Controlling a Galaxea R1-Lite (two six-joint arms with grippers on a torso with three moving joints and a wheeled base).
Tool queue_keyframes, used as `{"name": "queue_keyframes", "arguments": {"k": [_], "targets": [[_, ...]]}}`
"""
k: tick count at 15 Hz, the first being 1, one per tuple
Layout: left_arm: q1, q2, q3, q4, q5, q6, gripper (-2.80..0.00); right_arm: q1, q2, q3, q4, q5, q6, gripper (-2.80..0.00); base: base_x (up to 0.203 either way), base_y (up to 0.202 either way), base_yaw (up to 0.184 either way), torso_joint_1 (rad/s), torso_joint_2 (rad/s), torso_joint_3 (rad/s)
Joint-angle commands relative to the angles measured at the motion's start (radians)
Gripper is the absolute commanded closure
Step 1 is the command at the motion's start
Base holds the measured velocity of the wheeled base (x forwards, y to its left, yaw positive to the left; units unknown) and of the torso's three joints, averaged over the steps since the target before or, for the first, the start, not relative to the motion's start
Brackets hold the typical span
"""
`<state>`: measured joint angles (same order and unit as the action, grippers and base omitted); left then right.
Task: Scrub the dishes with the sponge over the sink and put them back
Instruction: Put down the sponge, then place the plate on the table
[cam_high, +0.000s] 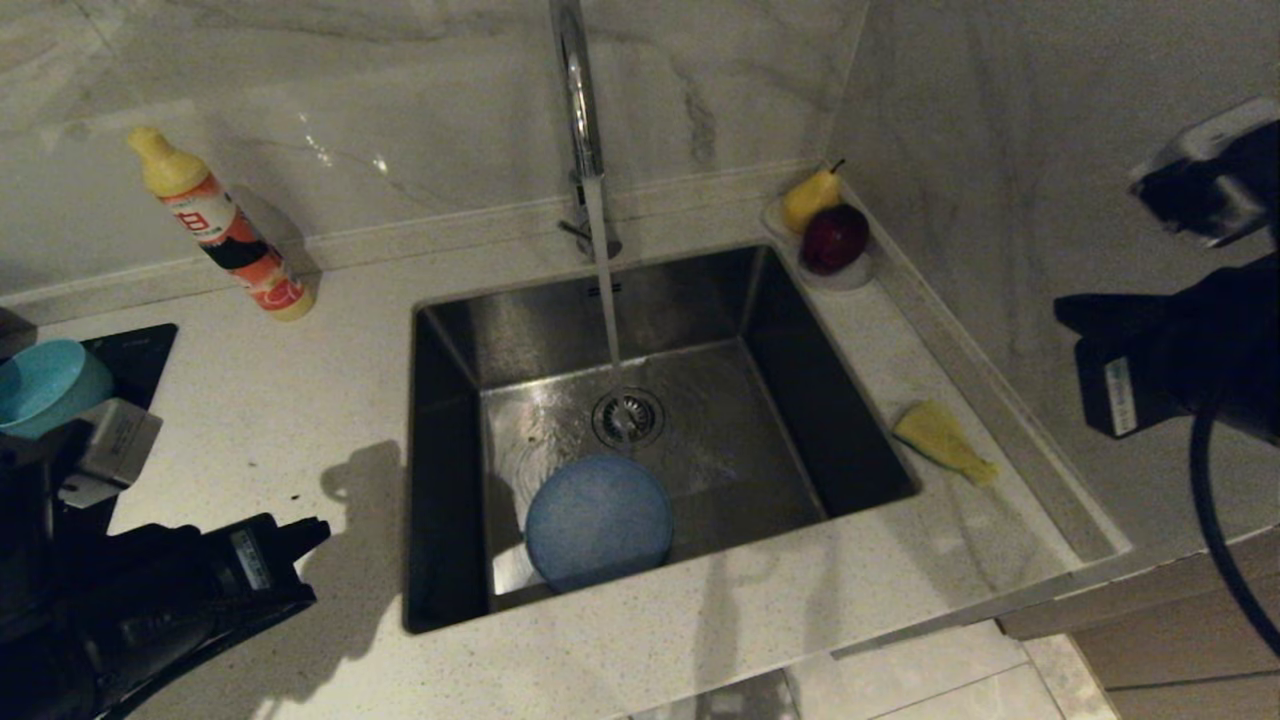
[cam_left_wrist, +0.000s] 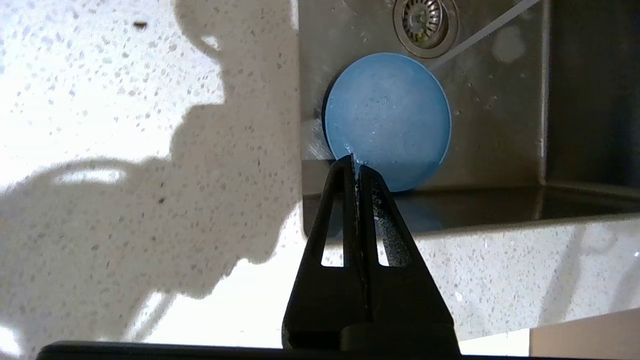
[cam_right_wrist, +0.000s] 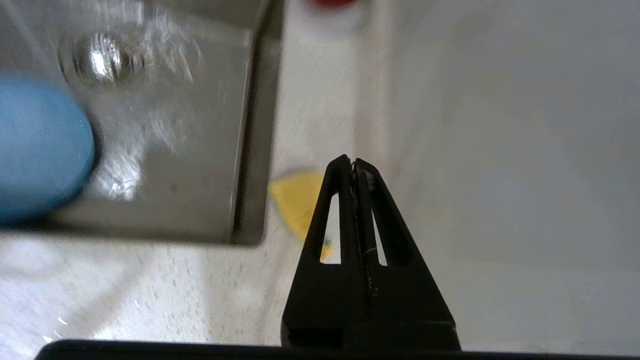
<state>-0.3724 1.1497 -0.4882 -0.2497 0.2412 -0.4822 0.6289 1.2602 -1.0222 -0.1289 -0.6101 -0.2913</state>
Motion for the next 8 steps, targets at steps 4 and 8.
{"name": "queue_keyframes", "arguments": {"k": [4, 8], "targets": [[0.004, -0.05, 0.064, -0.002, 0.012, -0.021, 0.0, -0.101, -0.257, 0.034, 0.01, -0.018, 0.008, 0.0, 0.0, 0.0, 0.0, 0.0, 0.0, 0.0], [0.004, -0.105, 0.11, -0.001, 0.016, -0.021, 0.0, -0.35, -0.42, 0.124, 0.016, -0.015, -0.008, 0.0, 0.0, 0.0, 0.0, 0.0, 0.0, 0.0]]}}
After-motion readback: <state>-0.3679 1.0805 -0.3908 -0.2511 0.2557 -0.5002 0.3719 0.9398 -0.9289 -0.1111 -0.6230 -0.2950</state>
